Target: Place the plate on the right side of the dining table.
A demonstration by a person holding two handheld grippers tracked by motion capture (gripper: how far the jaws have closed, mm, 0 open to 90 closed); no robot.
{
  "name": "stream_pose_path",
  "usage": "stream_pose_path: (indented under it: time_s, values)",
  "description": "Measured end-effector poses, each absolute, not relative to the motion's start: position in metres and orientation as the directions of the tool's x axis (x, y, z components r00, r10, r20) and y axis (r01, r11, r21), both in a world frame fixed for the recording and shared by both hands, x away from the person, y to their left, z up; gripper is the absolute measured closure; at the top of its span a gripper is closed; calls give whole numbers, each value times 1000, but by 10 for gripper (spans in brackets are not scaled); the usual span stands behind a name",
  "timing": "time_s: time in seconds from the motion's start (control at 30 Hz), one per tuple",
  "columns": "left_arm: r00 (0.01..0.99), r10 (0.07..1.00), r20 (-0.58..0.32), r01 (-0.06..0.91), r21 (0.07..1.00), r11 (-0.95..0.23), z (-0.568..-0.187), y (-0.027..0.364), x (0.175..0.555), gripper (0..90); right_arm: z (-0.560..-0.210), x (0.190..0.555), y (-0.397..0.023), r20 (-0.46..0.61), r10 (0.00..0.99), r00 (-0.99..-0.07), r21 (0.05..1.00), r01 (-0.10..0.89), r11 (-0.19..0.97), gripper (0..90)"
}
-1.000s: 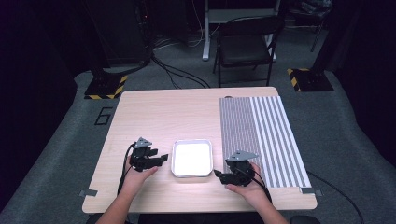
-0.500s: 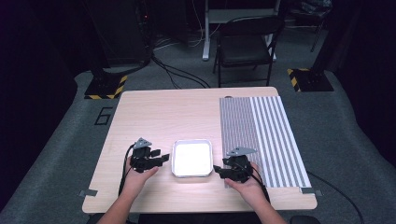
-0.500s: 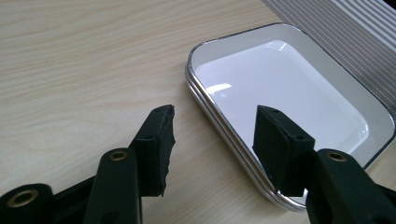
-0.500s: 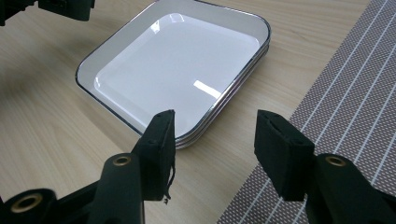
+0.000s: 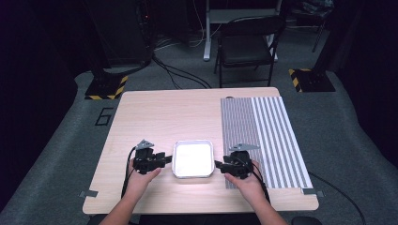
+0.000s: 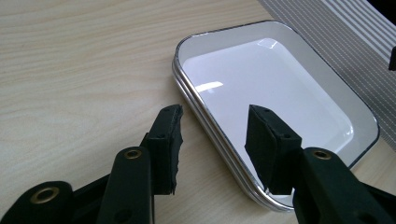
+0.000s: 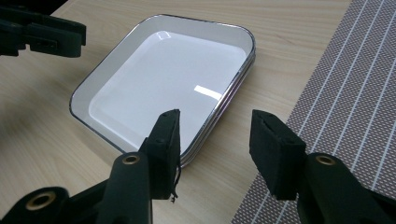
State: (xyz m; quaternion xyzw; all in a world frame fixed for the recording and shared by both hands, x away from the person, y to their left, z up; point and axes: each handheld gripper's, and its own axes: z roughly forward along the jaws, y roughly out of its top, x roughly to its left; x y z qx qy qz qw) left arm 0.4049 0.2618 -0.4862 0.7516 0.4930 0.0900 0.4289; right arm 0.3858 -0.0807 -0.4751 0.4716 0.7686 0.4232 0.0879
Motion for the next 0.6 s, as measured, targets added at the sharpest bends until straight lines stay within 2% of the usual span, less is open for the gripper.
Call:
stream_pose_path:
  time_s: [0.3, 0.37, 0.47, 0.6]
  values:
    - [498, 818, -288, 656, 742, -138, -488, 259, 405, 505, -476, 393, -75, 300, 811, -503, 722, 675, 152, 537]
    - [498, 814, -301, 661, 738, -132, -488, 259, 405, 514, -475, 395, -75, 315, 812, -491, 717, 684, 136, 537]
    - [487, 813, -320, 676, 727, -119, -489, 260, 406, 555, -476, 397, -74, 381, 804, -456, 680, 727, 91, 599]
    - [484, 804, -345, 685, 721, -104, -490, 262, 406, 598, -478, 400, -74, 411, 805, -427, 661, 748, 60, 649]
